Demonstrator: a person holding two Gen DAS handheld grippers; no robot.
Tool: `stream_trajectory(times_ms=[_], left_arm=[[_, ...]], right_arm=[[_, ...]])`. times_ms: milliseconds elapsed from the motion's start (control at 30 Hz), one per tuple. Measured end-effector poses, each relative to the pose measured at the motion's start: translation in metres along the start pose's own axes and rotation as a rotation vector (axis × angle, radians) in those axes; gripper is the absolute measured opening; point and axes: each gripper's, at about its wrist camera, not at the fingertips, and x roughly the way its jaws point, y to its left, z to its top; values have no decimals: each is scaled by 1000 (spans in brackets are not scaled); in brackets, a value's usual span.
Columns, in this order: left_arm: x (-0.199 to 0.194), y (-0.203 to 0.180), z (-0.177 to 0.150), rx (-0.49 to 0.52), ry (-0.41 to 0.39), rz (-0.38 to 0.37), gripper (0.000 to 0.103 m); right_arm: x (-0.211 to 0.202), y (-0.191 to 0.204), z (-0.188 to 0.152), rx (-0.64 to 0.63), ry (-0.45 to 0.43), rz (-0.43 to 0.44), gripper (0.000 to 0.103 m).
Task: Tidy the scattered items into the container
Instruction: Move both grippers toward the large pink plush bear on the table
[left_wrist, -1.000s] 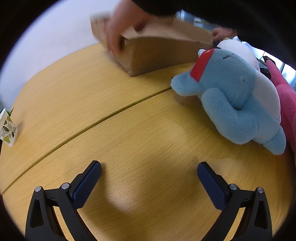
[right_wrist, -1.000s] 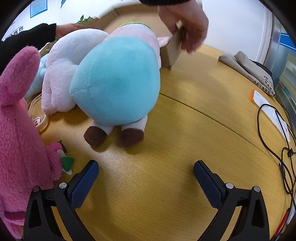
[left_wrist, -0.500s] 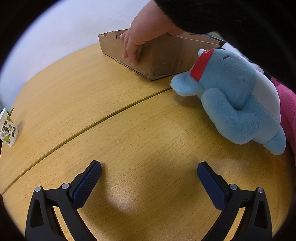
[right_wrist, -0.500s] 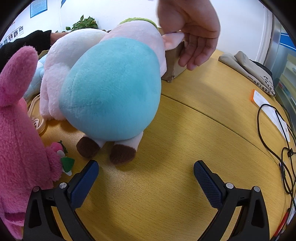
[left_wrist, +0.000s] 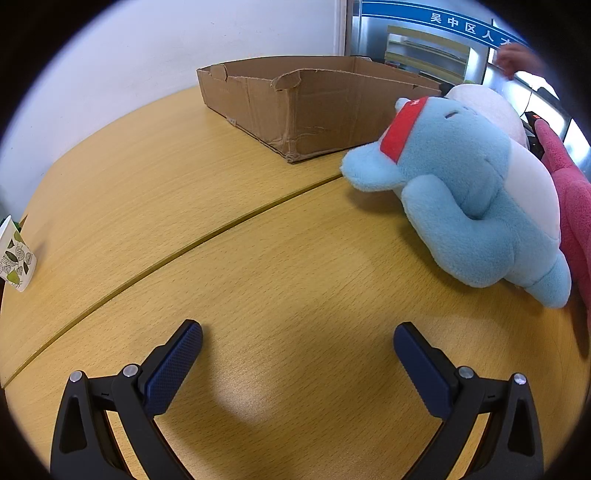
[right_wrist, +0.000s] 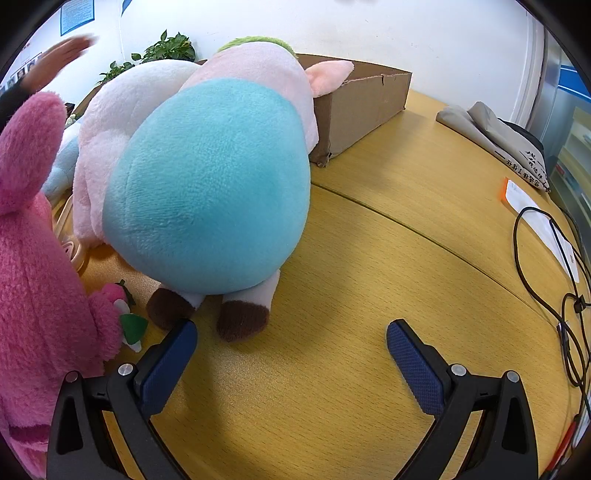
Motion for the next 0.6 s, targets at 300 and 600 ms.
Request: stream_trajectory(times_ms=[300,600], left_arm=[[0,0,0,0,0,0,103],[0,-1,-1,-6,1,6,103]], right_arm=[[0,0,0,0,0,0,103],[1,0,0,1,0,-1,103]])
